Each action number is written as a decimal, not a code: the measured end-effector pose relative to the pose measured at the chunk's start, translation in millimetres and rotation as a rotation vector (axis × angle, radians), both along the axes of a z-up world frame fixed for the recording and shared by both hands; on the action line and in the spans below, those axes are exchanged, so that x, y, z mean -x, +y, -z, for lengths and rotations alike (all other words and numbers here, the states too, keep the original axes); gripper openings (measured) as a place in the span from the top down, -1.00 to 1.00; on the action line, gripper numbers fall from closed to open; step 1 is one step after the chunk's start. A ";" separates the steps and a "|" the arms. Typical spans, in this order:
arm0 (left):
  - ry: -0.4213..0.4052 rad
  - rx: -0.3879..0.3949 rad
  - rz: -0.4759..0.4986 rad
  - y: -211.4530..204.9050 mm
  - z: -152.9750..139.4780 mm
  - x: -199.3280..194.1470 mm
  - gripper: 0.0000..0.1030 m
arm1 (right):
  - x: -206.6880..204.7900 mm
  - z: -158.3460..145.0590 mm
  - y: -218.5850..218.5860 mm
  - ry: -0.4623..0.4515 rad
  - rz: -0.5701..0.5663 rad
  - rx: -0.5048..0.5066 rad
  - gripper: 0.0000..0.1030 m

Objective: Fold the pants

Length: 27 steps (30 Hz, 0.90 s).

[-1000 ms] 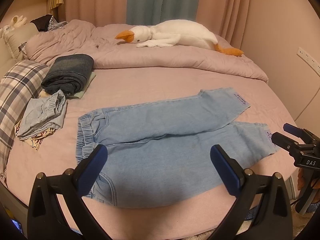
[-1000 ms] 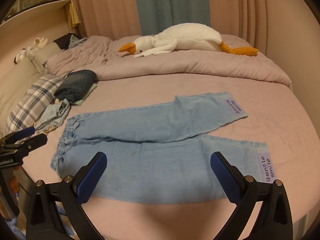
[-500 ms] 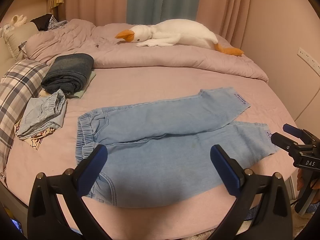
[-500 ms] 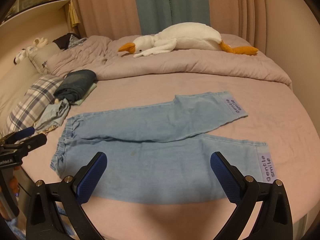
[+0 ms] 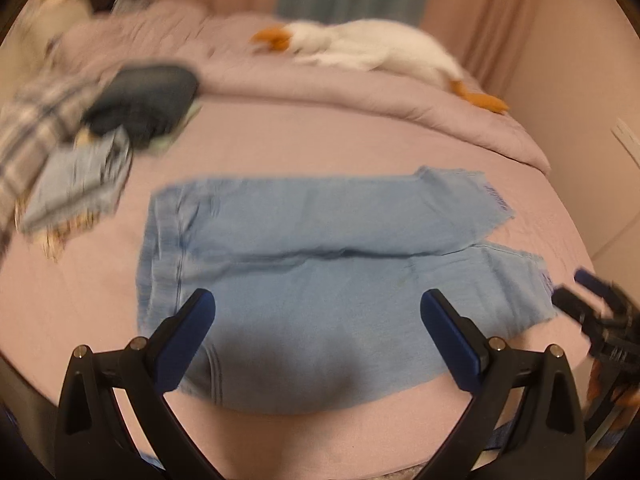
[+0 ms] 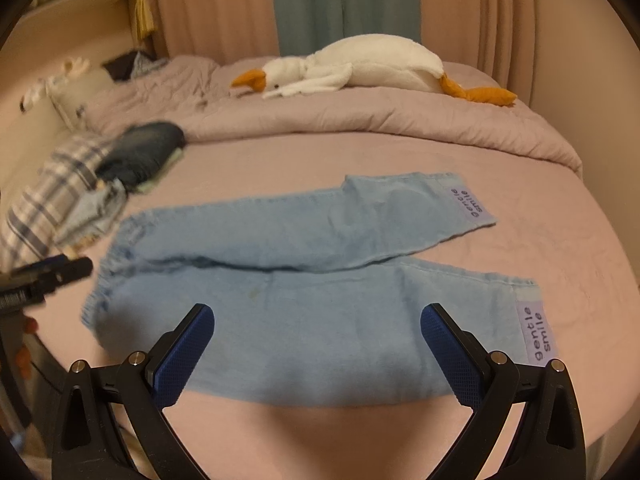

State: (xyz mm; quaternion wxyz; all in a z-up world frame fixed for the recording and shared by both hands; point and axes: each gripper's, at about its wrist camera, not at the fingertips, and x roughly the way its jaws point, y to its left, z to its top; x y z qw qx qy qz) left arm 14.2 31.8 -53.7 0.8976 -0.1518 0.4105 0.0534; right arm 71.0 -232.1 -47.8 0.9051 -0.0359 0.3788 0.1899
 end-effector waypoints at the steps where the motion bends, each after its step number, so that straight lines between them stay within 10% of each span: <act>1: 0.023 0.028 -0.024 7.9 8.3 1.9 -0.99 | 0.5 6.4 5.5 0.001 -0.010 0.024 -0.99; 18: 0.072 0.275 -0.402 105.5 76.9 87.5 -0.99 | 41.9 86.5 143.0 -0.041 -0.455 0.236 -0.99; 27: 0.081 0.337 -0.403 109.2 105.6 83.8 -0.98 | 68.0 114.7 171.0 -0.162 -0.575 0.386 -0.99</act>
